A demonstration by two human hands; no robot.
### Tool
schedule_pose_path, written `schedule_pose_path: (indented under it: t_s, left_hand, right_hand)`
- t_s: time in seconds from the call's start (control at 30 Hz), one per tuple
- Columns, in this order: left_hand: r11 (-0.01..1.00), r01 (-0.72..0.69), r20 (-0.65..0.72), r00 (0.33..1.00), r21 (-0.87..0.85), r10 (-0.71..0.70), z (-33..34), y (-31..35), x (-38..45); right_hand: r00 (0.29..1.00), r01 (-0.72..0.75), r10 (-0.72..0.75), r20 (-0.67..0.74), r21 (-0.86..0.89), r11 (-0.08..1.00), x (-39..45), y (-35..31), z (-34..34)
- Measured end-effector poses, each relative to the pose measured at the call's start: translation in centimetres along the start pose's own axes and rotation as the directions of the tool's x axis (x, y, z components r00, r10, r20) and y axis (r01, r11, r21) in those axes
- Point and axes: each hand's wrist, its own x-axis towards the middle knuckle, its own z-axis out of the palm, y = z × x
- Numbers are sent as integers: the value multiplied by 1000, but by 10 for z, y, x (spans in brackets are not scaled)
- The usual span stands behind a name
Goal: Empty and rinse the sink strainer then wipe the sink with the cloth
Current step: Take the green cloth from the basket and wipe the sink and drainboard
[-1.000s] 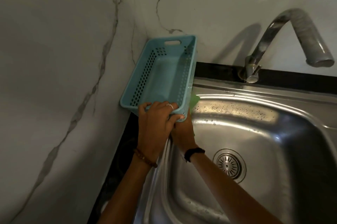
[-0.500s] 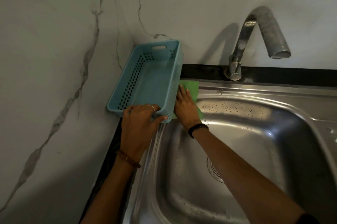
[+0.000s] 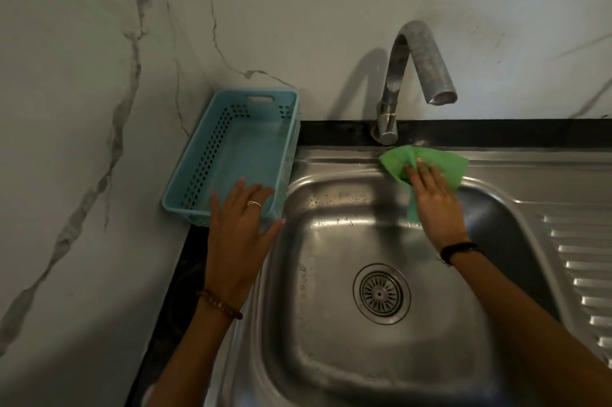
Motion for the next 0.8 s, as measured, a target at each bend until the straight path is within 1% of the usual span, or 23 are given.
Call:
schedule_pose_path:
  t_s: [0.07, 0.1, 0.13, 0.17, 0.23, 0.27, 0.37, 0.47, 0.57, 0.63, 0.7, 0.8]
  left_hand:
    - [971, -190, -134, 976, -145, 170, 6, 17, 2]
    - [940, -252, -161, 963, -229, 218, 11, 28, 5]
    - [916, -276, -138, 960, -293, 245, 18, 39, 9]
    - [908, -263, -77, 965, -327, 252, 27, 50, 13]
    - [917, -184, 78, 971, -354, 225, 51, 66, 26]
    - [925, -140, 140, 970, -354, 201, 65, 69, 32]
    - [962, -36, 235, 967, -270, 102, 104, 62, 54]
    - [980, 55, 240, 971, -193, -7, 125, 49, 71]
    - [984, 135, 241, 965, -115, -104, 135, 35, 79]
    - [985, 157, 295, 947, -78, -127, 136, 27, 79]
    - [991, 133, 323, 938, -13, -122, 137, 22, 75]
    - [994, 101, 307, 946, 40, -108, 137, 23, 72]
  right_hand:
    - [992, -125, 127, -18, 97, 987, -5, 9, -7]
    - [987, -159, 162, -11, 134, 978, -4, 7, -10]
    - [983, -185, 186, 10, 148, 972, -2, 2, -11]
    - [979, -206, 203, 35, 147, 968, 1, -8, -12]
    - [976, -215, 208, 61, 136, 967, 9, -31, -10]
    - [980, -196, 191, 55, 129, 972, 12, -44, -8]
    - [995, -97, 99, -7, 138, 986, 23, -81, 2]
    - [998, 61, -54, -45, 167, 984, 35, -112, 6]
    - [979, 202, -195, -65, 129, 971, 44, -117, 6]
    - [964, 262, -258, -60, 73, 962, 45, -106, 7]
    - [967, 253, -251, -52, 33, 967, 40, -89, 8]
    - [988, 150, -151, -43, -23, 988, 27, -55, 4]
